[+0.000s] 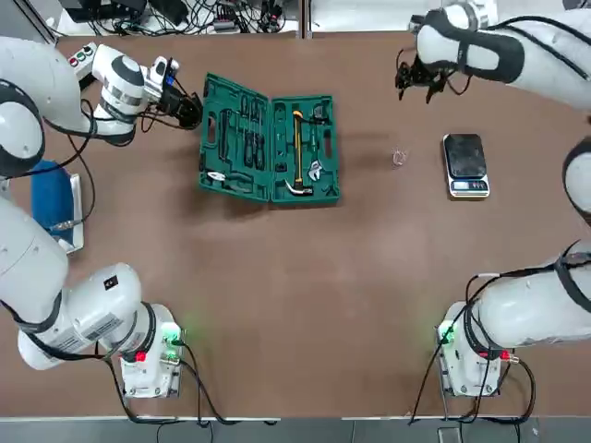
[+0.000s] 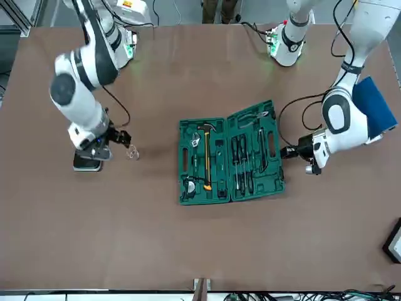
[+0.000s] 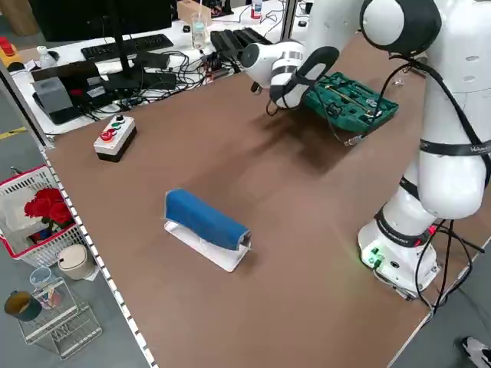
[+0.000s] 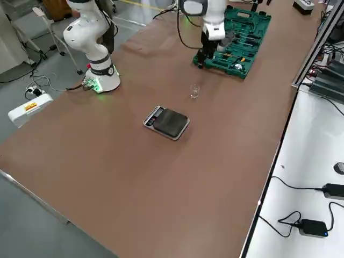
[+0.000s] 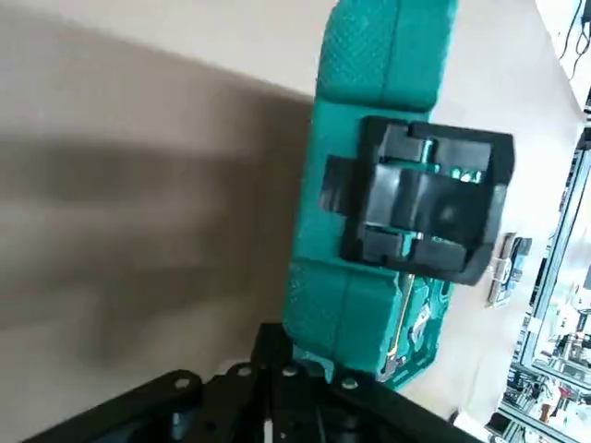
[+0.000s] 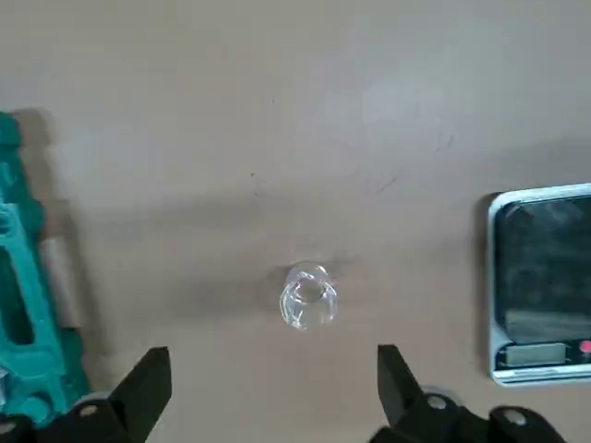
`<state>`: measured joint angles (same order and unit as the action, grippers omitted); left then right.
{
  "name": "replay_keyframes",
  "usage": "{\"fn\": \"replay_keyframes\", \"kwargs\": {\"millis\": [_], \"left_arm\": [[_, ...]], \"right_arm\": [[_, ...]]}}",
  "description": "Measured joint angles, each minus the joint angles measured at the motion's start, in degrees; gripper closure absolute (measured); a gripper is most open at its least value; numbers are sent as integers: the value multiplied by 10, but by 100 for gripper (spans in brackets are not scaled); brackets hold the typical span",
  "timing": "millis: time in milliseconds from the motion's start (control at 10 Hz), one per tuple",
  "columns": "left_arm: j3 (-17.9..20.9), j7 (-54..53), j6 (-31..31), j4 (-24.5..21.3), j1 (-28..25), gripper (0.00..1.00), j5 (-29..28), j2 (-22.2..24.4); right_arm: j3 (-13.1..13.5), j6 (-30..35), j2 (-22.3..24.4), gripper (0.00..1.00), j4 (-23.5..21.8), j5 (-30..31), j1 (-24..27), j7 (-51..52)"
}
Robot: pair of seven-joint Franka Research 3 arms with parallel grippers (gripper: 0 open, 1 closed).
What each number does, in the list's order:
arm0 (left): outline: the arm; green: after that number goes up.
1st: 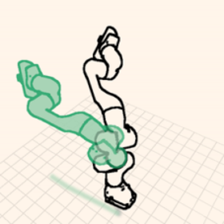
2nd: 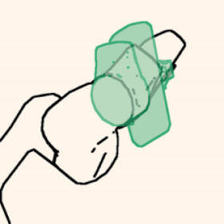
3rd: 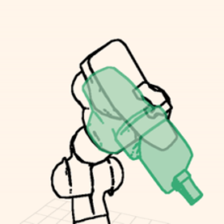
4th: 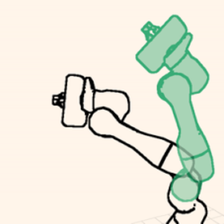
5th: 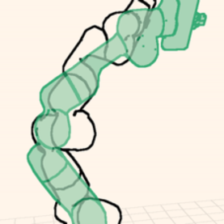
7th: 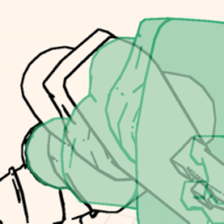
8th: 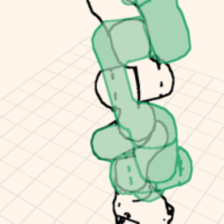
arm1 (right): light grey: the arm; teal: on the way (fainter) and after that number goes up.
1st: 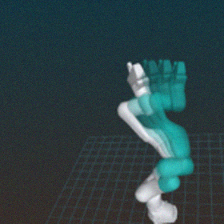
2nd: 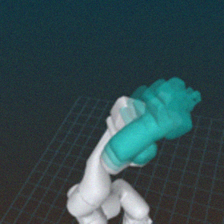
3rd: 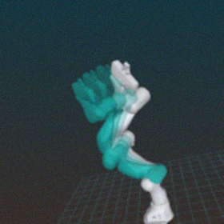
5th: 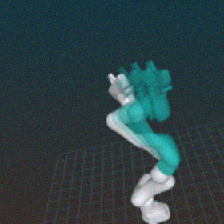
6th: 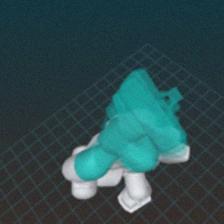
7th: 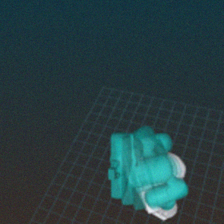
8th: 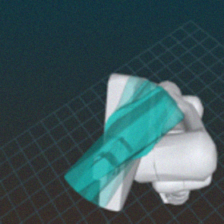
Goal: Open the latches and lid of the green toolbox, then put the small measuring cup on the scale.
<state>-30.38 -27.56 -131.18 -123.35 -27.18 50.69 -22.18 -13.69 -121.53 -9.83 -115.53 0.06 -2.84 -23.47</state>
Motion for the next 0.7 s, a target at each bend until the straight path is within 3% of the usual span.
{"fn": "replay_keyframes", "kwargs": {"millis": [700], "left_arm": [[10,0,-40,8,4,99,-22,-30]], "right_arm": [[-1,-144,-71,11,-81,0,-14,-51]]}}
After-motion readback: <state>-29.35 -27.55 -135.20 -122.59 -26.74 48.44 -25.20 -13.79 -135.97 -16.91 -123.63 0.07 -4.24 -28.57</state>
